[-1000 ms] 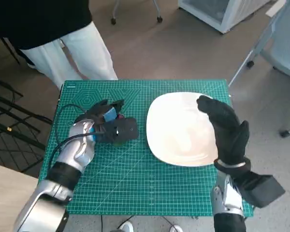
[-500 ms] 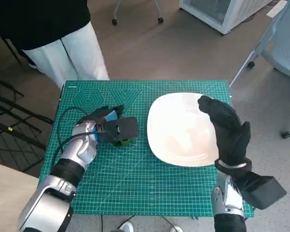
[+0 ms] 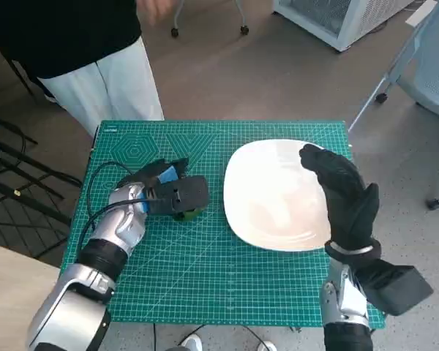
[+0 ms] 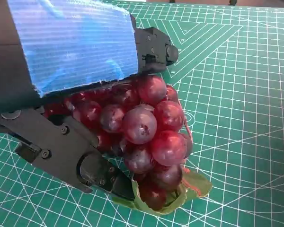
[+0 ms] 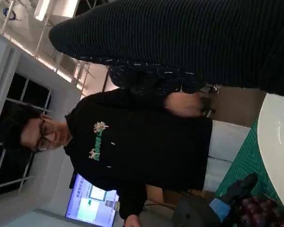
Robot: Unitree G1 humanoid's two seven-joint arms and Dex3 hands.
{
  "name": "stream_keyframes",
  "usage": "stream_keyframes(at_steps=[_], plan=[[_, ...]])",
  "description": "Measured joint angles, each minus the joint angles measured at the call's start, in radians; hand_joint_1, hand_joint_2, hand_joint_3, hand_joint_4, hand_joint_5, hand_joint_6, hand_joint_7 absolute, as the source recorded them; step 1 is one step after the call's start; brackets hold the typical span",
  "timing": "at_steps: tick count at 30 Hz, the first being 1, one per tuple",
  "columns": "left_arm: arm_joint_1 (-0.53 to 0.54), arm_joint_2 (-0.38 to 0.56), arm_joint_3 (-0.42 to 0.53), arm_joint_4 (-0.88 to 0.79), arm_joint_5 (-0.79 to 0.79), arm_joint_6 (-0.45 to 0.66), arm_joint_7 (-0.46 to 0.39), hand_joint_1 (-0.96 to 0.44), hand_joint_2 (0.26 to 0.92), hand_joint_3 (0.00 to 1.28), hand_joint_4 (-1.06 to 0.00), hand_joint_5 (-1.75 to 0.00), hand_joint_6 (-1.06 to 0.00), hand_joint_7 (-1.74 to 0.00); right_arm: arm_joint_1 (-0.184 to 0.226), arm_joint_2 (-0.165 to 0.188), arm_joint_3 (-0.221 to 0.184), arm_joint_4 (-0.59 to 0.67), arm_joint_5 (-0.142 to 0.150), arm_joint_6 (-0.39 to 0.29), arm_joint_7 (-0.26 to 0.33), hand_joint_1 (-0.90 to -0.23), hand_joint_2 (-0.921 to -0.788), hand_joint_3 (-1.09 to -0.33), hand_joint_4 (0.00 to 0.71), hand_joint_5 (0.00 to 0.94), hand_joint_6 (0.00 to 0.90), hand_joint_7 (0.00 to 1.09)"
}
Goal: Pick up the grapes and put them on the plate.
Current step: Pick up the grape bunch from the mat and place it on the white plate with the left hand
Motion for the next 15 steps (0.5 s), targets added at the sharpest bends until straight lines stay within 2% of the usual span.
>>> stream_keyframes(at_steps=[1,2,5,6,7,8,10,12,14,15], plan=[[-0.003,-0.001,-0.001,0.007,0.0,-0.001,0.003,-0.1,0.722,0.01,-0.2,-0.08,-0.29,-0.02,0.0,0.0,0.0,0.0,0.0,0.0,0.0,-0.693,-0.921,-0.726,0.43,0.002,0.043,0.4],[-0.007,-0.002,-0.002,0.014,-0.001,-0.002,0.007,-0.09,0.73,0.01,-0.28,-0.24,-0.33,-0.02,0.0,0.0,0.0,0.001,0.0,0.0,0.0,-0.692,-0.921,-0.726,0.43,0.002,0.042,0.39],[-0.018,-0.004,-0.011,0.034,0.002,-0.004,0.027,-0.03,0.756,0.03,-0.43,-1.07,-0.45,-0.03,0.0,0.0,0.0,0.004,0.0,0.0,0.0,-0.69,-0.921,-0.728,0.43,0.002,0.04,0.39],[-0.021,-0.005,-0.016,0.04,0.003,-0.004,0.034,-0.01,0.769,0.03,-0.47,-1.28,-0.5,-0.05,0.0,0.0,0.0,0.005,0.0,0.0,0.0,-0.689,-0.921,-0.728,0.43,0.002,0.04,0.39],[-0.024,-0.004,-0.021,0.045,0.006,-0.004,0.042,0.02,0.776,0.05,-0.5,-1.39,-0.54,-0.06,0.0,0.0,0.0,0.005,0.0,0.0,0.0,-0.689,-0.921,-0.728,0.431,0.002,0.04,0.39],[-0.027,-0.004,-0.027,0.05,0.008,-0.003,0.049,0.08,0.779,0.1,-0.53,-1.44,-0.59,-0.08,0.0,0.0,0.0,0.005,0.0,0.0,0.0,-0.689,-0.921,-0.728,0.431,0.002,0.04,0.39],[-0.032,-0.004,-0.039,0.057,0.015,-0.002,0.062,0.2,0.786,0.17,-0.6,-1.38,-0.66,-0.15,0.0,0.0,0.0,0.005,0.001,0.0,0.0,-0.689,-0.921,-0.729,0.431,0.003,0.04,0.39],[-0.037,-0.004,-0.052,0.061,0.027,-0.001,0.072,0.2,0.832,0.16,-0.65,-1.29,-0.68,-0.45,0.0,0.0,0.0,0.005,0.001,0.0,0.0,-0.69,-0.921,-0.728,0.431,0.003,0.041,0.39],[-0.043,-0.004,-0.066,0.062,0.038,0.003,0.078,0.11,0.879,0.12,-0.66,-1.25,-0.66,-0.79,0.0,0.0,0.001,0.004,0.001,0.001,0.0,-0.689,-0.921,-0.728,0.431,0.002,0.042,0.39],[-0.045,-0.005,-0.072,0.062,0.042,0.006,0.08,0.08,0.892,0.1,-0.67,-1.25,-0.64,-0.89,0.0,0.0,0.001,0.004,0.001,0.001,0.0,-0.688,-0.921,-0.728,0.431,0.002,0.043,0.39]])
